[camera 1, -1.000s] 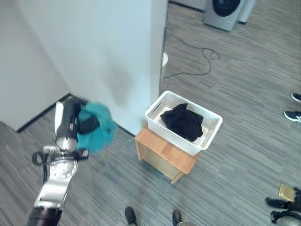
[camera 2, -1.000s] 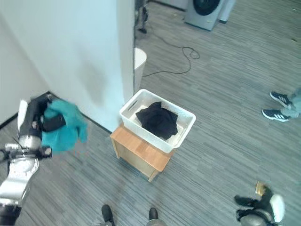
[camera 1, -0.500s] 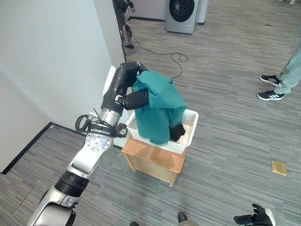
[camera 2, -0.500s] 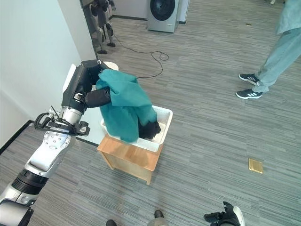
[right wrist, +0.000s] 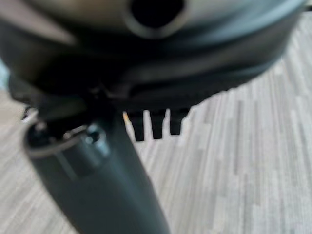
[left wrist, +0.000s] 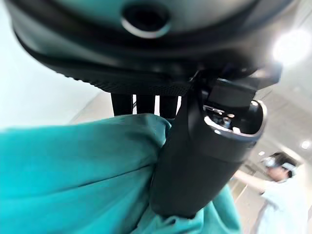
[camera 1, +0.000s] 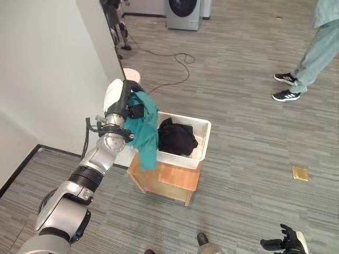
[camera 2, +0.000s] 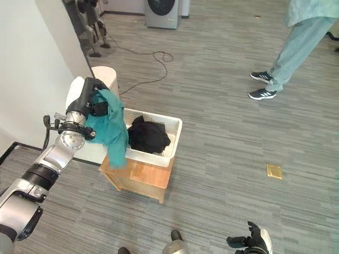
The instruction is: Pick up bed clothes into laundry basket.
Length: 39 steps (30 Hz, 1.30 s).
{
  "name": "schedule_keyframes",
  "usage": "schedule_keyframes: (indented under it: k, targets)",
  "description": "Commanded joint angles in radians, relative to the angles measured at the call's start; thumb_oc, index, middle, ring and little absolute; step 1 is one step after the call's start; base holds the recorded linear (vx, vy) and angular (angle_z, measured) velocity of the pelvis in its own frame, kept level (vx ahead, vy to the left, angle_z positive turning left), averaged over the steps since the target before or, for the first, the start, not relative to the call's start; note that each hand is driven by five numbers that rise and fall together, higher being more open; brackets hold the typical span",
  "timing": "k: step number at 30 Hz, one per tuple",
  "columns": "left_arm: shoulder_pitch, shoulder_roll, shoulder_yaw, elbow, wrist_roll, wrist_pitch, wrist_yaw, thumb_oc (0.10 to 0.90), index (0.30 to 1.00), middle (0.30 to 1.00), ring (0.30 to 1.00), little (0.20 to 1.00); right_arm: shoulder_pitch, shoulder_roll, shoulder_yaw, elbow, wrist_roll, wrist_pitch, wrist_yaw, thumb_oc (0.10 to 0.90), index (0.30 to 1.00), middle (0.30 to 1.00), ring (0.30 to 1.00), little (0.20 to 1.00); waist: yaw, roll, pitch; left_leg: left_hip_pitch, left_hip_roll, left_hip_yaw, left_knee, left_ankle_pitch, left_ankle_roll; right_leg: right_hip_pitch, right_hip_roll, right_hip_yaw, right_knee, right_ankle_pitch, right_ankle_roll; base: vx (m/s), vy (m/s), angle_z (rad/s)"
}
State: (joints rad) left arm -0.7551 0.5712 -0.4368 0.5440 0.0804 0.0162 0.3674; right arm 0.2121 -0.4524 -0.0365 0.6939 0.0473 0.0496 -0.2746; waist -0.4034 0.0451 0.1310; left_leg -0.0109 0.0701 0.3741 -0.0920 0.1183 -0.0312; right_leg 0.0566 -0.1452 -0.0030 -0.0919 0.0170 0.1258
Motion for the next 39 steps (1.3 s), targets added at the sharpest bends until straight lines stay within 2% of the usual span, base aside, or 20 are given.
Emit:
schedule_keyframes:
  k: [1,7,10,14,16,23,34,39]
  targets:
    - [-0.237,0.023,0.080,0.024,0.021,-0.068,0.070,0.400,0.300,0.300,0.300,0.300,0.048,-0.045,-0.051,-0.118,-0.043,-0.041,-0.042,0.800,0.900,0.900,0.900,0.900,-0.012,0.000,-0.044,0.080,0.098,0.013,0.005,-0.184,-0.062,-0.075,-0.017,0.004,0.005,-0.008,0.040,-0.01,-0.038,-0.08]
    - [-0.226,0.040,0.086,0.094,0.036,-0.050,0.082,0.400,0.300,0.300,0.300,0.300,0.122,-0.021,-0.047,-0.243,-0.071,-0.045,-0.030,0.800,0.900,0.900,0.900,0.900,-0.048,0.021,-0.037,0.070,0.106,0.041,0.005,-0.179,-0.068,-0.103,-0.008,0.016,0.005,-0.004,0.043,0.00,-0.025,-0.14]
    - [-0.236,0.047,0.078,0.125,0.063,-0.040,0.088,0.400,0.300,0.300,0.300,0.300,0.117,-0.021,-0.030,-0.244,-0.086,-0.061,-0.041,0.800,0.900,0.900,0.900,0.900,-0.046,0.028,-0.038,0.071,0.106,0.046,0.005,-0.178,-0.068,-0.103,-0.006,0.015,0.005,-0.003,0.042,0.01,-0.027,-0.11]
    - [-0.284,0.068,0.055,0.185,0.069,-0.033,0.105,0.400,0.300,0.300,0.300,0.300,0.071,-0.007,0.015,-0.122,-0.074,-0.057,-0.056,0.800,0.900,0.900,0.900,0.900,-0.051,0.036,-0.039,0.077,0.110,0.052,0.005,-0.177,-0.070,-0.105,0.000,0.019,0.005,-0.004,0.043,0.02,-0.027,-0.10]
    - [-0.357,0.112,0.040,0.233,0.036,-0.041,0.126,0.400,0.300,0.300,0.300,0.300,0.026,-0.003,0.049,-0.030,-0.052,-0.066,-0.065,0.800,0.900,0.900,0.900,0.900,-0.049,0.039,-0.042,0.092,0.112,0.061,0.005,-0.182,-0.072,-0.100,0.004,0.025,0.005,-0.006,0.048,0.05,-0.039,-0.09]
    - [-0.465,0.178,0.007,0.231,0.017,-0.047,0.153,0.400,0.300,0.300,0.300,0.300,-0.006,0.006,0.082,0.055,-0.018,-0.071,-0.064,0.800,0.900,0.900,0.900,0.900,-0.040,0.043,-0.057,0.104,0.122,0.079,0.005,-0.173,-0.079,-0.101,0.015,0.024,0.005,0.002,0.044,0.03,-0.041,-0.08]
    - [-0.473,0.158,0.014,0.206,-0.013,-0.052,0.166,0.400,0.300,0.300,0.300,0.300,-0.045,0.010,0.104,0.095,-0.001,-0.066,-0.064,0.800,0.900,0.900,0.900,0.900,-0.044,0.052,-0.064,0.116,0.127,0.088,0.005,-0.175,-0.085,-0.096,0.021,0.026,0.005,0.001,0.040,0.02,-0.013,-0.05]
    - [-0.448,0.121,0.020,0.246,-0.001,-0.040,0.157,0.400,0.300,0.300,0.300,0.300,-0.102,-0.001,0.122,0.119,0.005,-0.054,-0.073,0.800,0.900,0.900,0.900,0.900,-0.060,0.063,-0.034,0.094,0.126,0.092,0.005,-0.174,-0.088,-0.126,0.017,0.025,0.005,0.009,0.043,-0.01,0.004,0.00]
